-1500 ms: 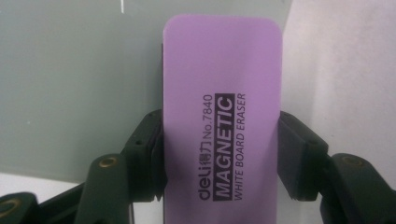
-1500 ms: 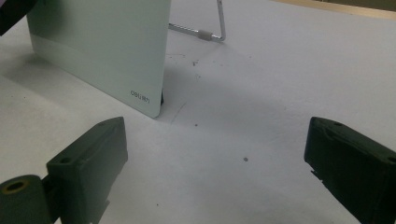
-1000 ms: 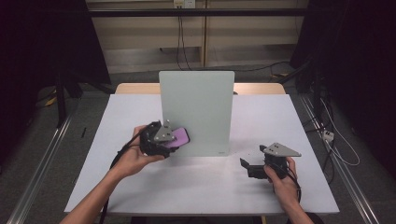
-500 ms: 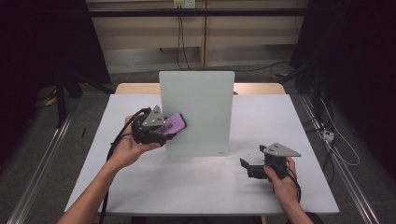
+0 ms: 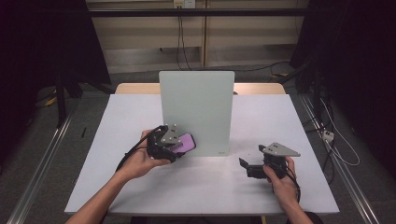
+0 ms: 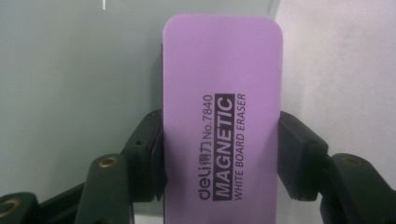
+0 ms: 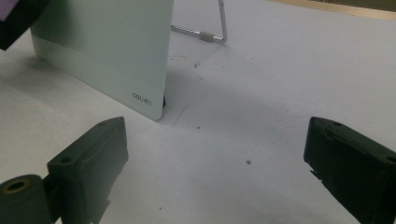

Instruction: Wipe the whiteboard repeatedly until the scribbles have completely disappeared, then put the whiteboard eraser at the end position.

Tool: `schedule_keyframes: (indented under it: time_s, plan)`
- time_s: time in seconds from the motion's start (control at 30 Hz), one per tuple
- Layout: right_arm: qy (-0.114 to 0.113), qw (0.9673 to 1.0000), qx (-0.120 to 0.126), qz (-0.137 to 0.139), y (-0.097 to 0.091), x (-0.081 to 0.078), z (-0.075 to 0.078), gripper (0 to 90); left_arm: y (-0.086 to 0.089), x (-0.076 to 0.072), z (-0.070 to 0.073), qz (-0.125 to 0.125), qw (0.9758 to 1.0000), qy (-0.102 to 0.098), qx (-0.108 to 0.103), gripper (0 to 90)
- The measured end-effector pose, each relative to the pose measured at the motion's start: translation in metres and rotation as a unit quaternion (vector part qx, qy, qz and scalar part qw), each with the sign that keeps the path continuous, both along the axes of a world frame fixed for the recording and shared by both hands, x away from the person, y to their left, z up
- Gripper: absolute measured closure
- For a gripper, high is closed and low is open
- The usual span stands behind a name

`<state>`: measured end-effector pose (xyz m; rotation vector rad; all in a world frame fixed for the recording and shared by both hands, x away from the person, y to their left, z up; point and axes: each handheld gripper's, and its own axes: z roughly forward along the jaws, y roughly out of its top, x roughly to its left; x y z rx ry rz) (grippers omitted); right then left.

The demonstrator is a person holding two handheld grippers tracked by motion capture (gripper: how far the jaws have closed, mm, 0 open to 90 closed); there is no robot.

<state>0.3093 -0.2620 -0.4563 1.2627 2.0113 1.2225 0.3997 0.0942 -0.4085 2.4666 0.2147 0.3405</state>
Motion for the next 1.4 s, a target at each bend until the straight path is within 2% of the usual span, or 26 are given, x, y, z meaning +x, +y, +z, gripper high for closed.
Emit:
schedule_keyframes:
  time_s: [0.07,0.1,0.17,0.2,0.3,0.33,0.37,0.43,0.67,0.73,0.83,1.03,1.2,1.3,1.33,1.37,1.4]
  plan:
    - [-0.001,1.0,-0.001,0.002,0.0,0.0,0.0,6.3,-0.002,-0.001,-0.005,-0.005,0.9999,0.009,0.01,41.2]
    - [-0.001,1.0,-0.001,0.002,0.0,0.0,0.0,6.3,-0.002,-0.002,-0.005,-0.005,0.9997,0.011,0.023,41.2]
    - [-0.001,1.0,-0.002,0.002,-0.001,0.0,0.0,6.3,-0.004,-0.003,-0.008,-0.004,0.9996,0.015,0.025,41.2]
    - [-0.001,1.0,-0.001,0.002,-0.001,-0.001,0.0,6.3,-0.004,-0.003,-0.009,-0.004,0.9998,0.015,0.014,41.2]
    - [-0.004,1.0,0.0,0.003,-0.001,-0.001,0.001,6.3,-0.003,-0.004,-0.003,-0.004,0.9998,0.02,0.008,41.2]
    - [-0.003,1.0,0.0,0.003,-0.001,-0.001,0.001,6.3,-0.001,-0.004,0.0,-0.003,0.9996,0.027,0.002,41.2]
    - [-0.004,1.0,-0.001,0.003,-0.001,-0.001,0.001,6.3,-0.001,-0.005,0.001,-0.002,0.9995,0.027,-0.015,41.2]
    - [-0.003,1.0,0.0,0.003,-0.001,-0.001,0.001,6.3,0.002,-0.006,0.005,0.0,0.9991,0.034,-0.025,41.2]
    - [-0.004,1.0,0.003,-0.002,-0.001,0.0,0.001,6.5,0.008,-0.008,0.015,0.001,0.9975,0.054,-0.045,41.1]
    - [-0.002,1.0,0.003,-0.002,-0.001,0.001,0.001,6.6,0.009,-0.009,0.017,-0.005,0.9966,0.07,-0.042,41.1]
    - [0.0,1.0,0.004,-0.003,0.0,0.001,0.0,6.6,0.006,-0.013,0.016,-0.002,0.9967,0.069,-0.043,41.1]
    - [-0.001,1.0,-0.004,0.001,-0.001,0.001,0.0,6.6,0.0,-0.017,0.018,-0.004,0.9955,0.09,-0.029,41.2]
    - [-0.003,1.0,0.0,0.006,-0.003,-0.001,0.0,6.4,-0.008,-0.022,0.016,-0.008,0.9945,0.102,-0.025,41.2]
    - [-0.006,0.9999,-0.001,0.016,-0.001,-0.001,0.0,6.3,-0.012,-0.023,0.013,-0.004,0.9936,0.11,-0.023,41.2]
    - [-0.006,0.9998,-0.001,0.018,0.0,-0.002,0.001,6.3,-0.013,-0.024,0.014,-0.009,0.9931,0.116,-0.012,41.2]
    - [-0.007,0.9998,0.0,0.021,0.0,-0.002,0.001,6.1,-0.015,-0.025,0.012,-0.01,0.9927,0.119,-0.019,41.2]
    - [-0.007,0.9998,0.001,0.021,0.0,-0.002,0.001,6.0,-0.017,-0.026,0.011,-0.019,0.9914,0.129,-0.014,41.1]
